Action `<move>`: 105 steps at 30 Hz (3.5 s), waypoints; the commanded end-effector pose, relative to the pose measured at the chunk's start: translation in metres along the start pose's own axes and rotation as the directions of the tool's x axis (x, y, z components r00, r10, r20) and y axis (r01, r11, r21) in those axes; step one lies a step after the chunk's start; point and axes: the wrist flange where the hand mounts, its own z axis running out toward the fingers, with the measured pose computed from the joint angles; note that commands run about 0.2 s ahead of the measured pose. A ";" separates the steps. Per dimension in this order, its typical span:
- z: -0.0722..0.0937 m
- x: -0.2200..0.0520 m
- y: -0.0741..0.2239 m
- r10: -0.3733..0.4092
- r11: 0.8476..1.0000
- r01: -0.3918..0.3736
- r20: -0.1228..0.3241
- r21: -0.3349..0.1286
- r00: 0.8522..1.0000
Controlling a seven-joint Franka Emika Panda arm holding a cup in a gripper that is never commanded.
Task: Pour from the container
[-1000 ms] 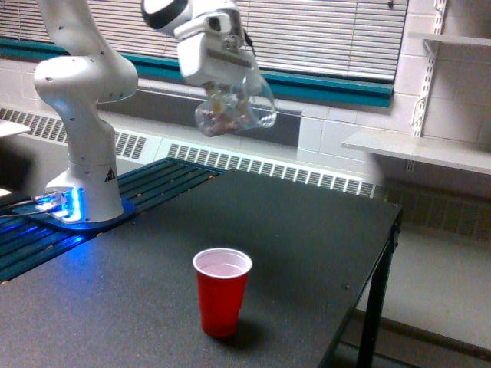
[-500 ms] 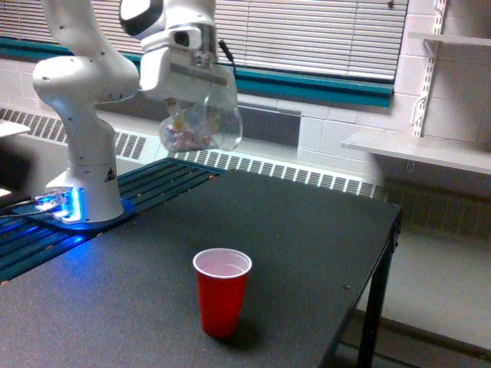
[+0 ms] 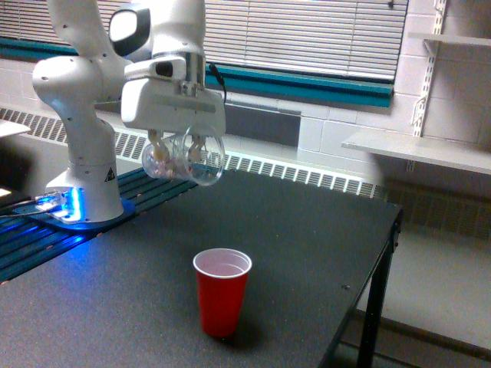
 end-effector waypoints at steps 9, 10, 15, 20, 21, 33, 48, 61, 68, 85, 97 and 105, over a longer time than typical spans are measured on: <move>0.024 0.009 0.005 -0.013 0.999 0.014 0.032 -0.037 0.999; 0.026 0.009 0.005 -0.013 0.999 0.014 0.035 -0.040 0.999; 0.033 0.012 0.003 -0.011 0.999 0.013 0.047 -0.051 0.999; 0.040 0.018 0.000 -0.014 0.998 0.017 0.053 -0.067 0.999; 0.041 0.019 0.000 -0.015 0.997 0.019 0.054 -0.070 0.998; 0.054 0.029 -0.005 -0.074 0.990 0.082 0.074 -0.111 0.995; 0.061 0.029 -0.012 -0.098 0.981 0.113 0.100 -0.156 0.990; 0.060 0.031 -0.022 -0.129 0.970 0.149 0.116 -0.191 0.985; 0.055 0.032 -0.027 -0.137 0.960 0.164 0.129 -0.229 0.982; 0.047 0.037 -0.036 -0.145 0.939 0.186 0.158 -0.290 0.977; 0.043 0.039 -0.042 -0.159 0.931 0.205 0.171 -0.302 0.972; 0.042 0.037 -0.047 -0.159 0.927 0.208 0.175 -0.311 0.972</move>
